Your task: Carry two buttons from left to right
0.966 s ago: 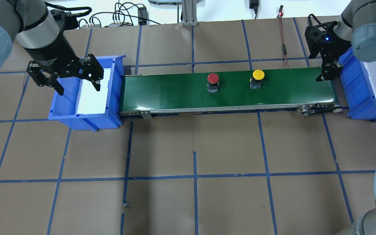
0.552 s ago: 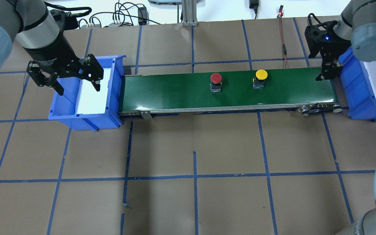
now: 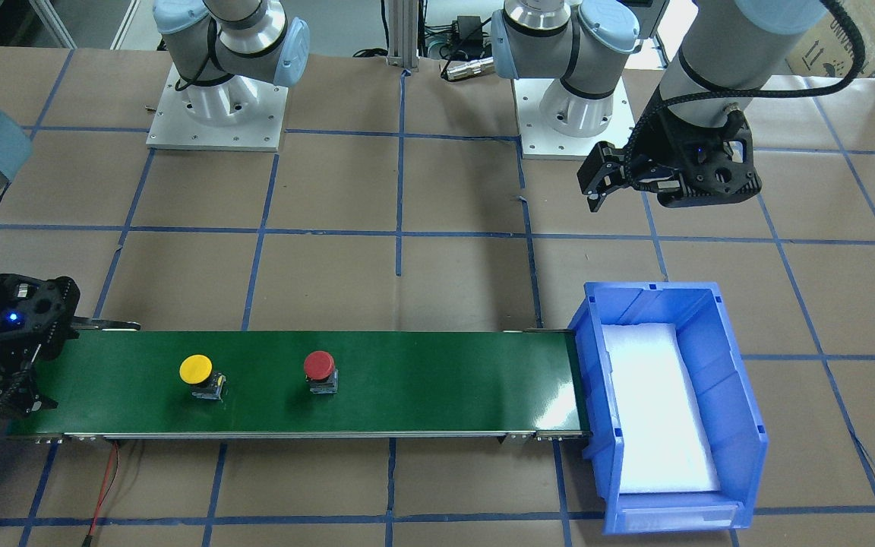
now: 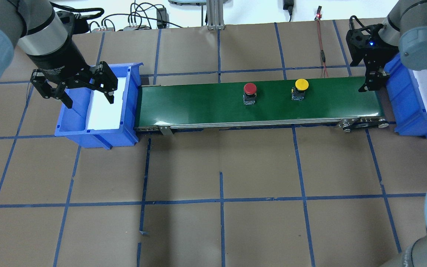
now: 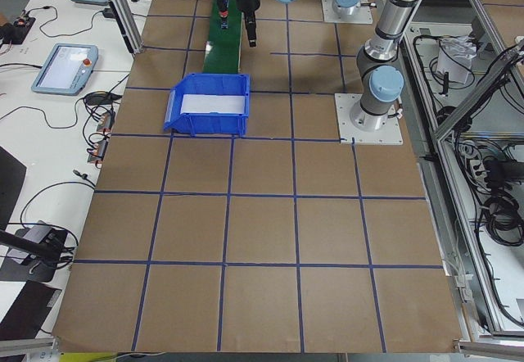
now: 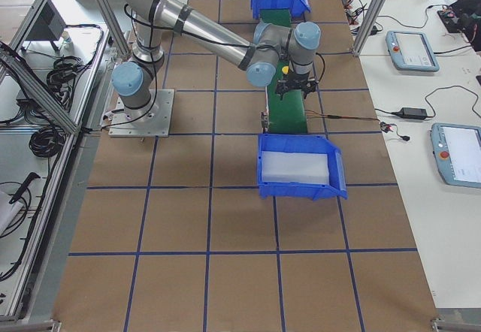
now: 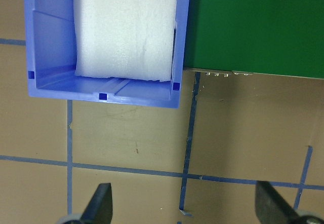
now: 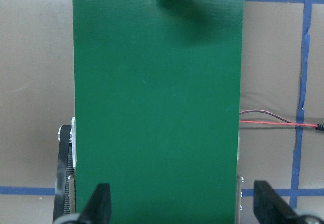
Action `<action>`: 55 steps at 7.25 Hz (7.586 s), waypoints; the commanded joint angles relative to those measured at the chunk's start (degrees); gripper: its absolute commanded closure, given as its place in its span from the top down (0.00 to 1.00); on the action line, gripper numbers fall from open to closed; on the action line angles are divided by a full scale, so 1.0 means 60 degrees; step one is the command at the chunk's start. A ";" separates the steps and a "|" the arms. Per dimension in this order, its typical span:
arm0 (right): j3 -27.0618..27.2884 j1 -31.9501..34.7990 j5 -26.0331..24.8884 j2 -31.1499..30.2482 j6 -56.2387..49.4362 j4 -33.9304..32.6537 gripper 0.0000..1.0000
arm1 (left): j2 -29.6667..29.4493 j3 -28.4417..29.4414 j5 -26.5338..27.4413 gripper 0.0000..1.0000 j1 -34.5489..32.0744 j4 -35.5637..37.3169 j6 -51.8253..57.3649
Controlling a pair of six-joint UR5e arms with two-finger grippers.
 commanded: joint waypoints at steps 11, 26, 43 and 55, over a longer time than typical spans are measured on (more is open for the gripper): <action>-0.0002 -0.0013 -0.0043 -0.0056 -0.0009 0.0008 0.99 | -0.0021 0.0006 -0.0002 1.00 0.0000 0.0006 0.0000; 0.0042 -0.0057 -0.0014 0.0384 -0.0053 -0.0154 0.99 | -0.0050 0.0006 -0.0002 1.00 0.0000 0.0006 0.0000; 0.0072 -0.0071 -0.0028 0.0413 -0.0067 -0.0110 0.99 | -0.0021 0.0006 0.0042 1.00 0.0000 0.0021 0.0000; -0.2756 -0.3452 -0.0073 0.0980 -0.3401 0.1392 0.08 | -0.0021 0.0021 0.0057 1.00 0.0014 0.0021 0.0015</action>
